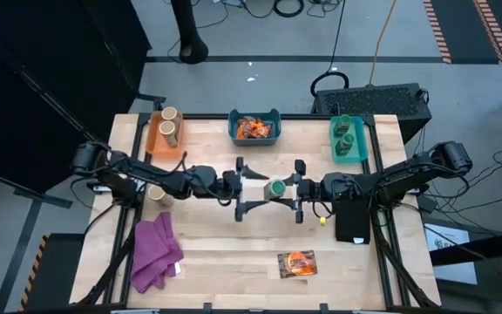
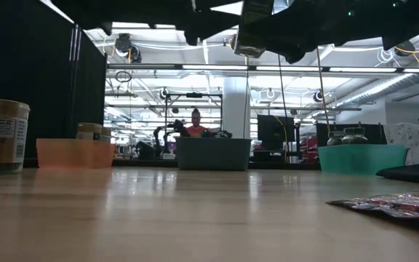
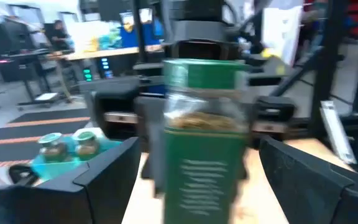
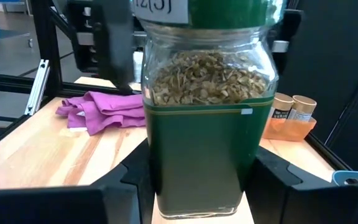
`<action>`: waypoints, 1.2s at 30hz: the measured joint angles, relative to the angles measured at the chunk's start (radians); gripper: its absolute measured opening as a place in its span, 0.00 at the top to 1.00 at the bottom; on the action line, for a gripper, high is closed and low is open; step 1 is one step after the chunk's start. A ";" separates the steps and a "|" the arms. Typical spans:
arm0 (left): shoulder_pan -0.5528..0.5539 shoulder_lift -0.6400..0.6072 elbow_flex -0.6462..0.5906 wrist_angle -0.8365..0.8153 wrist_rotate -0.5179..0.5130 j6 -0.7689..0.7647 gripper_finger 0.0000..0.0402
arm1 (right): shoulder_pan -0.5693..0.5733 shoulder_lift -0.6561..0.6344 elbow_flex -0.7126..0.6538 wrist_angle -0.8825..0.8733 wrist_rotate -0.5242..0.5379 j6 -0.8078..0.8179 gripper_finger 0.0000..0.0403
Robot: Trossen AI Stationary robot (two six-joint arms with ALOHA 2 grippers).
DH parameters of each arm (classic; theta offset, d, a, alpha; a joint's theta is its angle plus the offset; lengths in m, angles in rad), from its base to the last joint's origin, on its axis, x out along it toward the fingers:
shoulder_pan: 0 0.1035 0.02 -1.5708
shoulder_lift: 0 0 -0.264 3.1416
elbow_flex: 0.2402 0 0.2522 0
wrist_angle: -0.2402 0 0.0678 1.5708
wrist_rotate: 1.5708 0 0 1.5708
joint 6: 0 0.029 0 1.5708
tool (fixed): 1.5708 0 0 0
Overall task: Sort spices by type
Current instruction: Put the green seasoning bottle into the light blue bin
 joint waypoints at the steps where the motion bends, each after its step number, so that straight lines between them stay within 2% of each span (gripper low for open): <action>1: 0.003 0.008 0.007 0.000 -0.004 0.000 0.17 | 0.000 0.000 0.000 -0.001 0.000 0.002 0.60; 13: 0.010 0.081 0.057 -0.001 -0.001 0.005 0.19 | 0.000 0.000 0.000 -0.007 0.003 0.010 0.60; 17: 0.011 0.081 0.058 0.001 -0.001 0.009 0.29 | -0.005 0.000 0.000 -0.016 0.004 0.010 0.60; 21: 0.012 0.081 0.058 -0.002 -0.008 0.010 0.43 | -0.010 0.000 0.000 -0.020 0.003 0.010 0.60; 23: 0.012 0.081 0.058 -0.007 -0.009 0.012 0.49 | -0.010 0.000 0.000 -0.026 0.003 0.023 0.56; 29: 0.012 0.081 0.058 -0.015 -0.012 0.010 0.49 | -0.010 0.000 0.001 -0.054 0.004 0.043 0.39; 32: 0.010 0.073 0.058 -0.054 -0.046 0.020 0.49 | -0.010 -0.004 0.001 -0.072 0.008 0.044 0.34; 36: 0.000 0.038 0.058 -0.146 -0.137 0.054 0.49 | -0.009 -0.051 0.002 -0.170 0.079 0.075 0.30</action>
